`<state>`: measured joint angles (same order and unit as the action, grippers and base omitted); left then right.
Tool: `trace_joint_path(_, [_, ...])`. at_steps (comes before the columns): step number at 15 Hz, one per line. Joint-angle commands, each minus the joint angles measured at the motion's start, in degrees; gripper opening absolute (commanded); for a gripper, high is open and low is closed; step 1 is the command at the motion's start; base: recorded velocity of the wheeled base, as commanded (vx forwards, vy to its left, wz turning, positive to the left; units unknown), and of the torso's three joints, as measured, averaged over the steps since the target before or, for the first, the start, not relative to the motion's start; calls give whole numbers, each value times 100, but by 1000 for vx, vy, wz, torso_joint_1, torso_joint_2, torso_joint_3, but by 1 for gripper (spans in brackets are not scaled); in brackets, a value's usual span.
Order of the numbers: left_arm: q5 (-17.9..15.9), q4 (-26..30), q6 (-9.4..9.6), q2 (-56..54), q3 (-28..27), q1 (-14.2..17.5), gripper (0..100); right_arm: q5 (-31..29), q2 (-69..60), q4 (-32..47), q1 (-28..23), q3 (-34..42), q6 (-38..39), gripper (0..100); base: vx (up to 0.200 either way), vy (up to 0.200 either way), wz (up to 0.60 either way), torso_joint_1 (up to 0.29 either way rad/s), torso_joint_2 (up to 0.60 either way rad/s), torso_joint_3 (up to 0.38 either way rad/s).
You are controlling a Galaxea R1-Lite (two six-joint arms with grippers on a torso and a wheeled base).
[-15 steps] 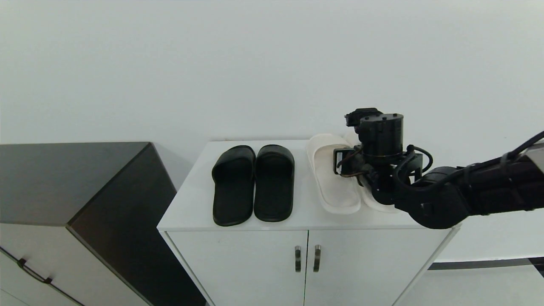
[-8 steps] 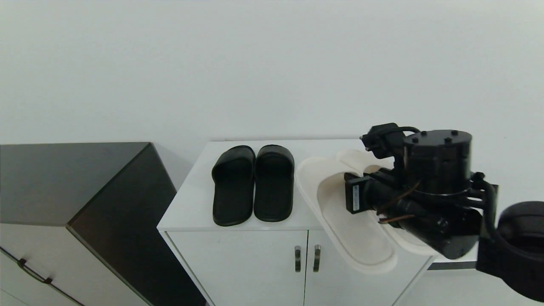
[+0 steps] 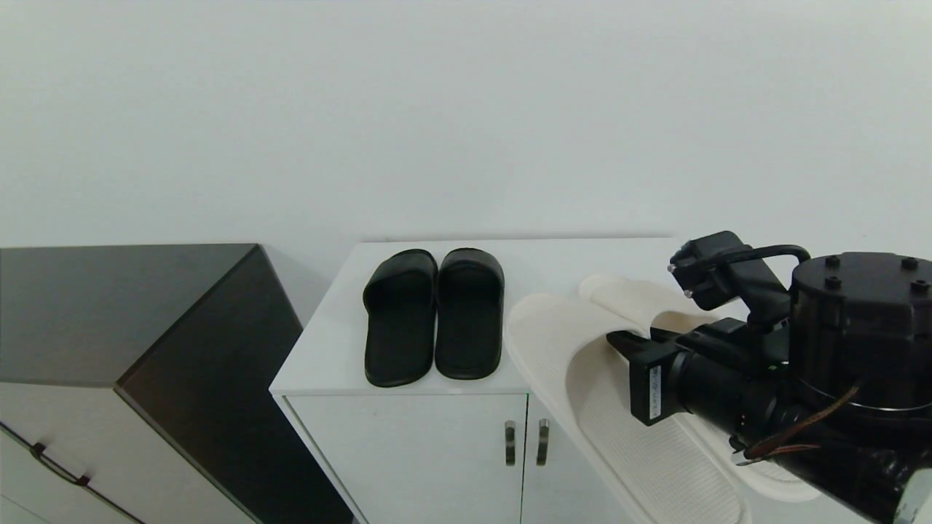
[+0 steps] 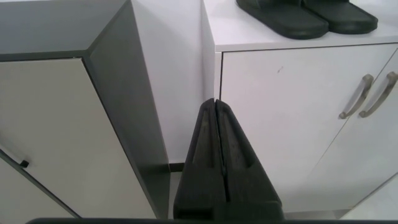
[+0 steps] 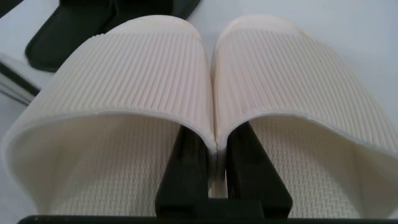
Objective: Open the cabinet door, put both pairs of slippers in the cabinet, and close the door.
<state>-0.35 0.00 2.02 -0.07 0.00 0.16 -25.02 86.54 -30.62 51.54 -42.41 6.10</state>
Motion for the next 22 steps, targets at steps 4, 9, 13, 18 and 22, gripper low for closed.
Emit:
trace_joint_path(4, [0, 0, -27, 7, 0, 2, 0, 208, -111, -5, 40, 207, 6, 0, -200, 0, 0, 11, 10, 2])
trace_joint_path(9, [0, 0, -35, 7, 0, 2, 0, 726, -384, -31, 40, 479, -3, 0, -160, 0, 0, -4, 1, 6])
trace_joint_path(13, [0, 0, -53, 7, 0, 2, 0, 972, -428, -67, -13, 673, -38, 0, 0, 0, 0, 0, 0, 0])
trace_joint_path(18, [0, 0, -114, 7, 0, 2, 0, 990, -410, -75, -13, 734, -38, 0, 0, 0, 0, 0, 0, 0])
trace_joint_path(22, [18, 0, -123, 7, 0, 2, 0, 999, -410, -190, -13, 831, -47, 0, 0, 0, 0, -130, 296, 168])
